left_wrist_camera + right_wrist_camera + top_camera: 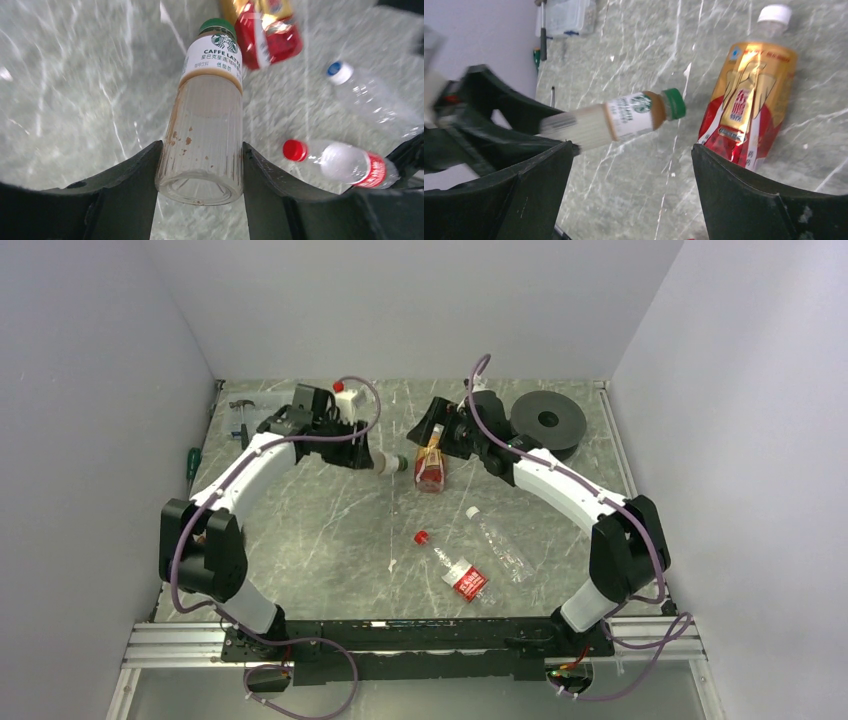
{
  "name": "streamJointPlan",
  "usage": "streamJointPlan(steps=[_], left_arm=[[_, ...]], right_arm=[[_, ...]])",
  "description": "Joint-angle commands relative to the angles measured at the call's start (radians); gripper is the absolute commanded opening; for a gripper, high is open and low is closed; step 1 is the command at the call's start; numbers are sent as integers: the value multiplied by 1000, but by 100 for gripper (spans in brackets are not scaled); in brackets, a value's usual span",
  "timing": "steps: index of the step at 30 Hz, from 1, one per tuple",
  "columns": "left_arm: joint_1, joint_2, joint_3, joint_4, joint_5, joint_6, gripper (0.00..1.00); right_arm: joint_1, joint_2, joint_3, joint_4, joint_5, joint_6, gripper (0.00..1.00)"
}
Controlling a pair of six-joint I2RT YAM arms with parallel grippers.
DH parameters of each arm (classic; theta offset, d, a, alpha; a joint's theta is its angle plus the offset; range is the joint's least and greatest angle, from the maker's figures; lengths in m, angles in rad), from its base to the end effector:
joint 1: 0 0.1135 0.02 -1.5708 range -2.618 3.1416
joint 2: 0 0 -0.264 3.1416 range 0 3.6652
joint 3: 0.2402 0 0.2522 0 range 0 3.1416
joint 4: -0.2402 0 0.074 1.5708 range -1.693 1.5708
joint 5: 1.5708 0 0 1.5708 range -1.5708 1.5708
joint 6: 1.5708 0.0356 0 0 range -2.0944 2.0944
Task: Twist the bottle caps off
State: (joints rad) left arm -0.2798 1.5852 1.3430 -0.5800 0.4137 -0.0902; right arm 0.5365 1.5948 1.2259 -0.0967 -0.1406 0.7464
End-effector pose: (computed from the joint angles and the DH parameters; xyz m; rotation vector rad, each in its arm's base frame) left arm 0.3310 -0.1100 0.2989 0.4238 2.3688 -0.6680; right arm 0.3190 0.1955 0.2960 0.1333 2.1622 0.9207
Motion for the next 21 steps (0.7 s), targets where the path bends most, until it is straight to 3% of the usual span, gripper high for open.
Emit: streamJointPlan(steps=[1,5,7,9,11,13,21], left_arm=[[-31,-17,-104,44,-95,30,18],[-43,-10,-174,59,-168,72,19],[-63,-21,-204,65,-195,78,25],[-89,-30,-233,62,-224,115,42],[-114,-41,-263,56,-266,129,65],[-137,-54,-296,56,-303,149,78],[-174,18,-281,32,-395,187,84]], right_arm=[[16,-57,-32,-14,18,29,92],[16,-87,-57,-29,37,7,92],[16,-100,-61,-36,47,-4,93],[15,-106,-61,-46,55,-15,93],[14,-108,-58,-58,63,-25,93],[13,-107,-56,-66,67,-31,94],[-5,-138,-76,-70,62,-30,94]])
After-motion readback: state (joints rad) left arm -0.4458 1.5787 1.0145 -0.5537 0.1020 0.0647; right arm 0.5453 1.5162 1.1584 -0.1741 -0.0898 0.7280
